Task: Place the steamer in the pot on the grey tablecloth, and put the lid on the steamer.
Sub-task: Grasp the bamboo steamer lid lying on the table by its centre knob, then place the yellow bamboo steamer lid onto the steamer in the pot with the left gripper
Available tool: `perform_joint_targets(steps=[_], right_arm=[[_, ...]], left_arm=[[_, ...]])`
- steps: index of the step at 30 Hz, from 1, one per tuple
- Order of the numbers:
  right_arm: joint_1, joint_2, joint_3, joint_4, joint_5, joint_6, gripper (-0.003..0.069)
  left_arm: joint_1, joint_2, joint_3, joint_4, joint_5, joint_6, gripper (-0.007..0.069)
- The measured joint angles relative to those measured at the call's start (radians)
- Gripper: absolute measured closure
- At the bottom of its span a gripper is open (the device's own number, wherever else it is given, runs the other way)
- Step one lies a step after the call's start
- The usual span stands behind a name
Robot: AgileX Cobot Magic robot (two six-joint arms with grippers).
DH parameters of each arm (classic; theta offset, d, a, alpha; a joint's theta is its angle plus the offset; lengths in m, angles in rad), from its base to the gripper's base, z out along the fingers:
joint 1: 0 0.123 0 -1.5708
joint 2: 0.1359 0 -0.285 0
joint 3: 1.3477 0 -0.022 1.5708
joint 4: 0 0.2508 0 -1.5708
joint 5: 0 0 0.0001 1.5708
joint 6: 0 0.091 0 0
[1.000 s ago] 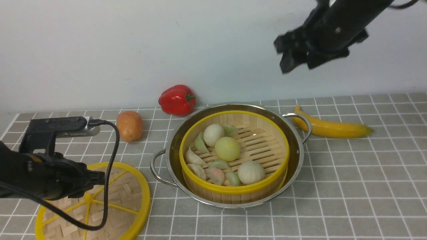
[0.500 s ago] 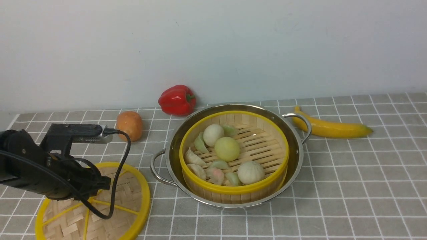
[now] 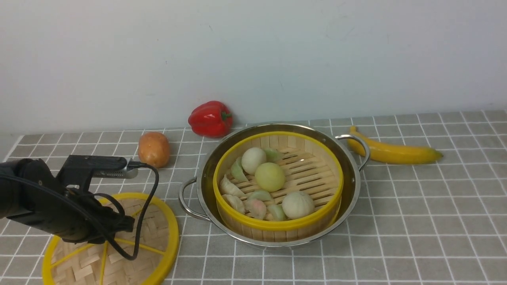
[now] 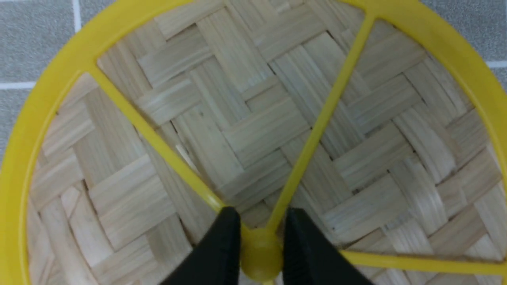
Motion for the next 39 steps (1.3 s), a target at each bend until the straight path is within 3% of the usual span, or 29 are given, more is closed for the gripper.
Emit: perform_joint_targets(steps=[3, 8, 13, 15, 20, 24, 28, 39], right_arm=[[0.0, 0.001, 0.0, 0.0, 0.0, 0.001, 0.0222], [0.0, 0.001, 0.0, 0.001, 0.0, 0.01, 0.0222], [0.0, 0.001, 0.0, 0.001, 0.0, 0.027, 0.0222], [0.0, 0.001, 0.0, 0.001, 0.0, 0.031, 0.0222], [0.0, 0.001, 0.0, 0.007, 0.0, 0.056, 0.0222], [0.0, 0.001, 0.0, 0.013, 0.0, 0.064, 0.0222], [0.0, 0.001, 0.0, 0.023, 0.0, 0.068, 0.0222], [0.0, 0.001, 0.0, 0.06, 0.0, 0.071, 0.0222]], left_arm=[[0.0, 0.0, -0.024, 0.041, 0.049, 0.0, 0.0505], [0.0, -0.029, -0.198, 0.172, 0.328, -0.01, 0.0505], [-0.024, -0.056, -0.433, 0.141, 0.446, -0.021, 0.0505], [-0.049, -0.056, -0.503, 0.111, 0.459, -0.017, 0.0505], [-0.259, 0.001, -0.703, -0.019, 0.471, 0.021, 0.0505], [-0.406, 0.124, -0.8, -0.032, 0.476, 0.031, 0.0505], [-0.49, 0.252, -0.868, -0.035, 0.478, 0.033, 0.0505], [-0.541, 0.411, -0.941, -0.035, 0.462, 0.033, 0.0505]])
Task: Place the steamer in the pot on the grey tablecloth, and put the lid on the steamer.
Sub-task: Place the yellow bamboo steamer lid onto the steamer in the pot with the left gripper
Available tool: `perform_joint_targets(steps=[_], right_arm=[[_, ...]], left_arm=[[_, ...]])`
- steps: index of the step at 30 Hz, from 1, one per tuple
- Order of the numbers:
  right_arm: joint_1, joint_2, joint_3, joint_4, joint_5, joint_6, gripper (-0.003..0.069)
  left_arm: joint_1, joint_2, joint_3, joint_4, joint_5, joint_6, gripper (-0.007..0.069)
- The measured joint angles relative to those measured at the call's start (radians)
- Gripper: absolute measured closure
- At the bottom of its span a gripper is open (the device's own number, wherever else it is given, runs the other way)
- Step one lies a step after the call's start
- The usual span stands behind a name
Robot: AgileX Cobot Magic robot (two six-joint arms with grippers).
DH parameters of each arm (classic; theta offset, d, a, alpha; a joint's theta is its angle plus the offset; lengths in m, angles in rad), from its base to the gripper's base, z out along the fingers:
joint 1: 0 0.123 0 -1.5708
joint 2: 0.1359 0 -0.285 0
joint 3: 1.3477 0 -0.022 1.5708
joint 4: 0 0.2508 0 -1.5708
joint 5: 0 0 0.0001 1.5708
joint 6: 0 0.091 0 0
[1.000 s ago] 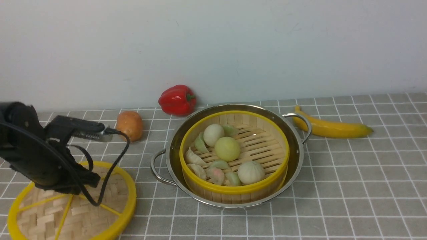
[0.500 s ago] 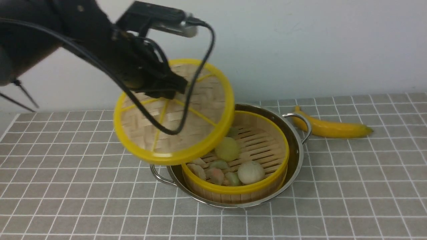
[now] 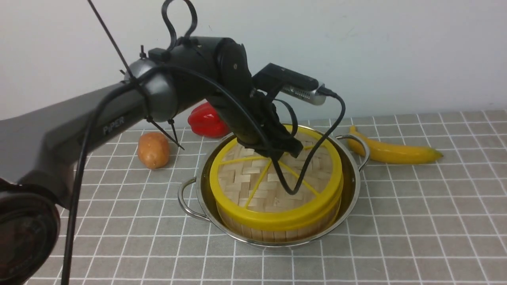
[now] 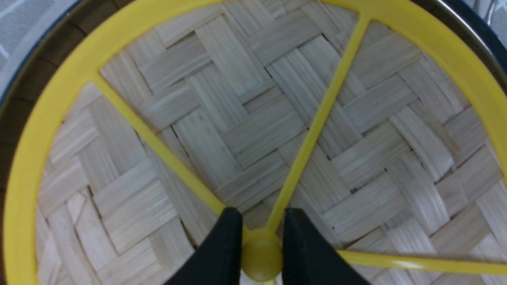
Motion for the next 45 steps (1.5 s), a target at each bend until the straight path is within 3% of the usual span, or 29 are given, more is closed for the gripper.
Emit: perform_joint_targets(steps=[45], right_arm=[[0.0, 0.0, 0.0, 0.004, 0.0, 0.0, 0.0235]], left_arm=[[0.003, 0.014, -0.013, -0.106, 0.021, 0.022, 0.0505]])
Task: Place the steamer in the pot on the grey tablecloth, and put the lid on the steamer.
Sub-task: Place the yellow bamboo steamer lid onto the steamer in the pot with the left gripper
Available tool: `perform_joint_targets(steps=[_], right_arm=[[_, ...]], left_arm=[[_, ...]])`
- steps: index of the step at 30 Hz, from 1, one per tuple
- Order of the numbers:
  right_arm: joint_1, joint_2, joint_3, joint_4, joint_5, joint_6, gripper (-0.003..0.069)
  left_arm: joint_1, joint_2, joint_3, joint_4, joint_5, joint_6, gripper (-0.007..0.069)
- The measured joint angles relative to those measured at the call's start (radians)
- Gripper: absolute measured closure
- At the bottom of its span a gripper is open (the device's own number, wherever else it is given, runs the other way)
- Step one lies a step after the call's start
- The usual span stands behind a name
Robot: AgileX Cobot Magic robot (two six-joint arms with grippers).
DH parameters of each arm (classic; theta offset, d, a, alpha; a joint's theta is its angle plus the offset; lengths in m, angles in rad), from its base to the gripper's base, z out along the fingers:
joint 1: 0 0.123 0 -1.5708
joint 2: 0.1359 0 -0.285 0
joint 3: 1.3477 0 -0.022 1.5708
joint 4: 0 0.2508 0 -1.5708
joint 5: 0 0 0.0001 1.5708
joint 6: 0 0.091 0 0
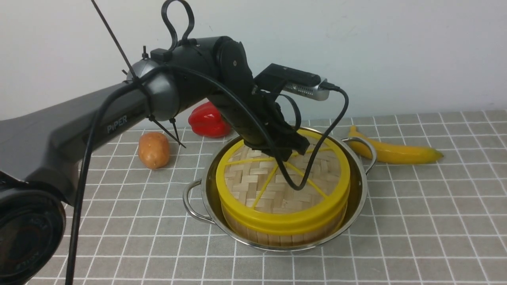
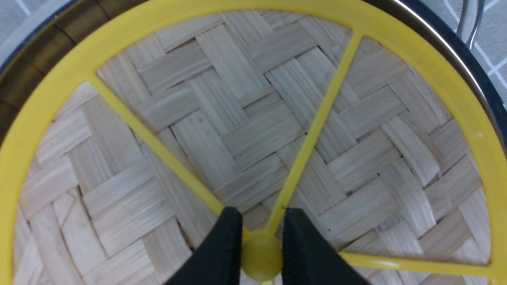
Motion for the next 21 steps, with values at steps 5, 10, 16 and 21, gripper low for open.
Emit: perform_joint_targets(steps=[5, 10, 16, 21], right_arm=[[0.0, 0.0, 0.0, 0.0, 0.0, 0.0, 0.0258], [0.0, 0.0, 0.0, 0.0, 0.0, 0.0, 0.0266], [0.0, 0.0, 0.0, 0.0, 0.0, 0.0, 0.0267], [0.0, 0.0, 0.0, 0.0, 0.0, 0.0, 0.0267]], left_arm=[[0.0, 0.0, 0.0, -0.001, 0.002, 0.003, 0.0505], [0.0, 0.0, 0.0, 0.0, 0.002, 0.004, 0.0505], [0.0, 0.0, 0.0, 0.003, -0.001, 0.005, 0.0505], [-0.002, 0.0, 0.0, 0.015, -0.001, 0.005, 0.0505]])
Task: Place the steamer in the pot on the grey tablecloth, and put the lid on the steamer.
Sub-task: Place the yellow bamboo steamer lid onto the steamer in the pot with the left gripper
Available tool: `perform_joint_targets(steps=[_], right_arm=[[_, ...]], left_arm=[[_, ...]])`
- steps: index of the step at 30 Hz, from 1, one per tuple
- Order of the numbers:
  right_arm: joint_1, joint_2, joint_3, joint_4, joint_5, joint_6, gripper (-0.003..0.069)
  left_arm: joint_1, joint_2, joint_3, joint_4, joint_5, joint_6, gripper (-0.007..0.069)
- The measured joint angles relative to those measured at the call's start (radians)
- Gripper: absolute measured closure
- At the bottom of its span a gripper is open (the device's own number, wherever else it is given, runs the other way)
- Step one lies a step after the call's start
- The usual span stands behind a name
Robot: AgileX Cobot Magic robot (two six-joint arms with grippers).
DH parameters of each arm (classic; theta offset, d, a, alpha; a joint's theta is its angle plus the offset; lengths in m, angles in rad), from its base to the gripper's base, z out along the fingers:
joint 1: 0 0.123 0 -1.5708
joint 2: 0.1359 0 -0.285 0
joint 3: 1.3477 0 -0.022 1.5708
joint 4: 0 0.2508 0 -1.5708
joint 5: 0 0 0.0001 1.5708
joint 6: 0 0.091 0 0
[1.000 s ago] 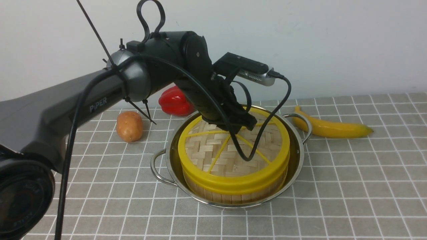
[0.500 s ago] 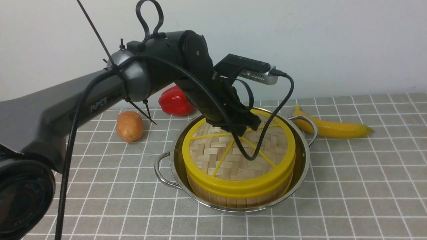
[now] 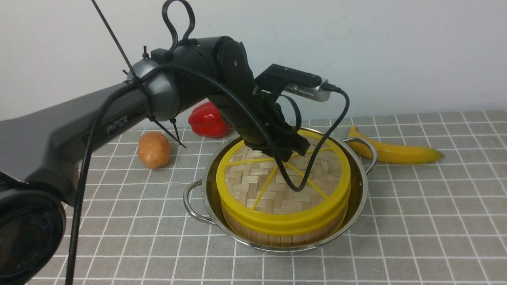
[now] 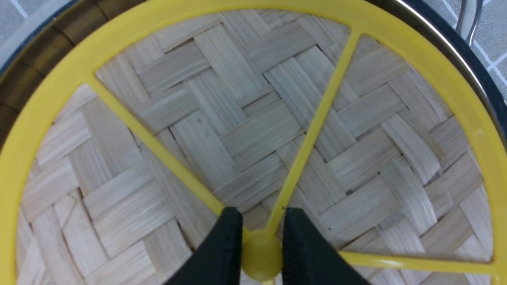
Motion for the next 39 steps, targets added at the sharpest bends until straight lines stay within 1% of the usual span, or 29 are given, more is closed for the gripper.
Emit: perform_joint_targets(steps=[12, 24, 39], right_arm=[[0.0, 0.0, 0.001, 0.0, 0.0, 0.0, 0.0269], [0.0, 0.0, 0.001, 0.0, 0.0, 0.0, 0.0269], [0.0, 0.0, 0.001, 0.0, 0.0, 0.0, 0.0269]], left_arm=[[-0.001, 0.0, -0.003, 0.012, 0.003, -0.002, 0.0505], [-0.001, 0.013, -0.049, 0.021, 0.062, -0.003, 0.0505], [-0.001, 0.02, -0.052, 0.018, 0.064, -0.003, 0.0505]])
